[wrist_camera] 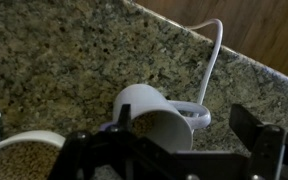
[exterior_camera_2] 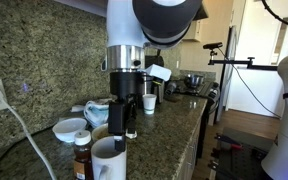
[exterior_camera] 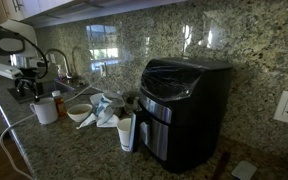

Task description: Move the cup to the right on the counter

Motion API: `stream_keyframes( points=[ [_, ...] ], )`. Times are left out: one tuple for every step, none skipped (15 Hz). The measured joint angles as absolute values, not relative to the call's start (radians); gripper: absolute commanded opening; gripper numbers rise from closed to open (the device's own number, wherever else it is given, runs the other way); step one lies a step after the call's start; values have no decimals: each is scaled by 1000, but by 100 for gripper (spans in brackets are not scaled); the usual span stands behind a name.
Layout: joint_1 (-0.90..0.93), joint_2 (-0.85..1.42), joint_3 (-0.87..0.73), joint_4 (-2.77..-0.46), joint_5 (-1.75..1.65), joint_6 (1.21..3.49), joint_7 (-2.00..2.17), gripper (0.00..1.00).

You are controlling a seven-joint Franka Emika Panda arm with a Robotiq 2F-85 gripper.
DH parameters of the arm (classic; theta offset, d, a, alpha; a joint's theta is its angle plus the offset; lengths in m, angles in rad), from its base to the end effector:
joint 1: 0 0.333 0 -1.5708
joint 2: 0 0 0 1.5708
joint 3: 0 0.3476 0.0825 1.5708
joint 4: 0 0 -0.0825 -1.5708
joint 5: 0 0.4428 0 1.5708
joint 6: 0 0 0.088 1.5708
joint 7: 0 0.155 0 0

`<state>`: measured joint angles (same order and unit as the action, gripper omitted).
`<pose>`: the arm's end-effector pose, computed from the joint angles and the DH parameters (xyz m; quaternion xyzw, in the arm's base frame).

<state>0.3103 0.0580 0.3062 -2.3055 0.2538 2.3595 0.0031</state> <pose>0.4502 0.3345 0.2652 -0.9721 -0.2134 0.0312 0.0927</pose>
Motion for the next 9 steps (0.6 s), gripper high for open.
stream_keyframes(
  points=[
    [310, 58, 306, -2305, 254, 2360, 3, 100],
    [310, 57, 306, -2306, 255, 2360, 3, 100],
    [310, 57, 306, -2306, 255, 2360, 3, 100],
    [310, 57, 306, -2306, 255, 2360, 3, 100],
    [310, 58, 306, -2305, 255, 2360, 3, 100],
    [310, 60, 305, -2305, 254, 2360, 3, 100],
    [310, 63, 304, -2305, 250, 2360, 3, 100],
    [309, 66, 302, -2305, 244, 2360, 3, 100],
    [308, 71, 298, -2305, 237, 2362, 0, 100]
  ],
)
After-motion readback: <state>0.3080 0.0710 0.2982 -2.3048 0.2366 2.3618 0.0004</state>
